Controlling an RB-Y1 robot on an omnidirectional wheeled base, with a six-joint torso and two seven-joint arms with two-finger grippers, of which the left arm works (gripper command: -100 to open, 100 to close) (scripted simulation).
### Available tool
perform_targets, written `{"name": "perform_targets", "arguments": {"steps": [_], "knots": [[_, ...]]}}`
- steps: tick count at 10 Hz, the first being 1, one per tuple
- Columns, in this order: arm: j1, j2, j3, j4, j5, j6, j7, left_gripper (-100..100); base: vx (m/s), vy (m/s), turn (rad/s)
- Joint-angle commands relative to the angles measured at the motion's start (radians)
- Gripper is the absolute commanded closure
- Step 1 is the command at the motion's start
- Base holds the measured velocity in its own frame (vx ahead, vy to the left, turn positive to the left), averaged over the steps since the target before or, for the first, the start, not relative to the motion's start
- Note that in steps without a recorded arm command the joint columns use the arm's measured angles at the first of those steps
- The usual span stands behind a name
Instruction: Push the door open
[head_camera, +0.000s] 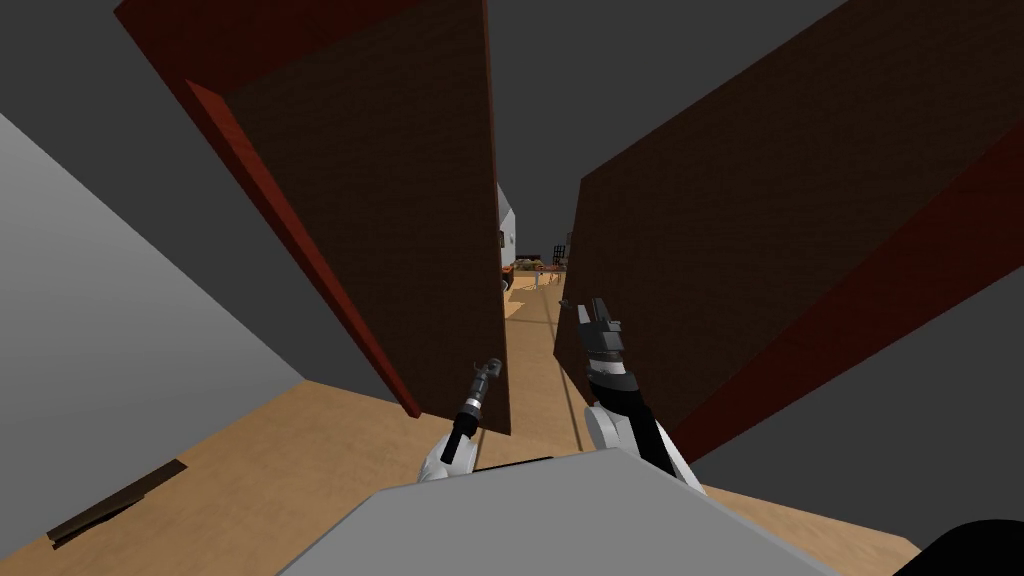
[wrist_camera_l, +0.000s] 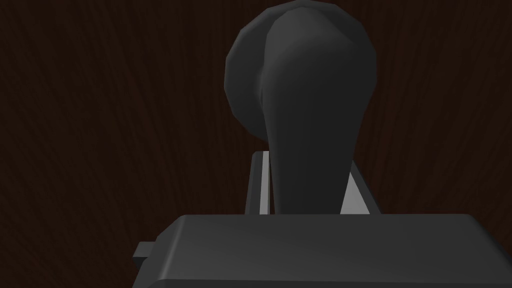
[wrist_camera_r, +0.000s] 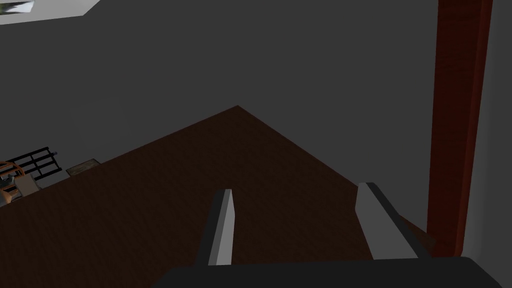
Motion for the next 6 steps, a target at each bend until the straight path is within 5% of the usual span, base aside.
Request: {"name": "perform_targets", "arguments": {"steps": [1, 6], "knots": [[0.005, -0.001, -0.001, 0.002, 0.000, -0.001, 0.000, 100, 0.000, 0.000, 0.000], [0.001, 0.026, 0.033, 0.002, 0.017, 0.000, -0.010, 100, 0.099, -0.063, 0.027]]}}
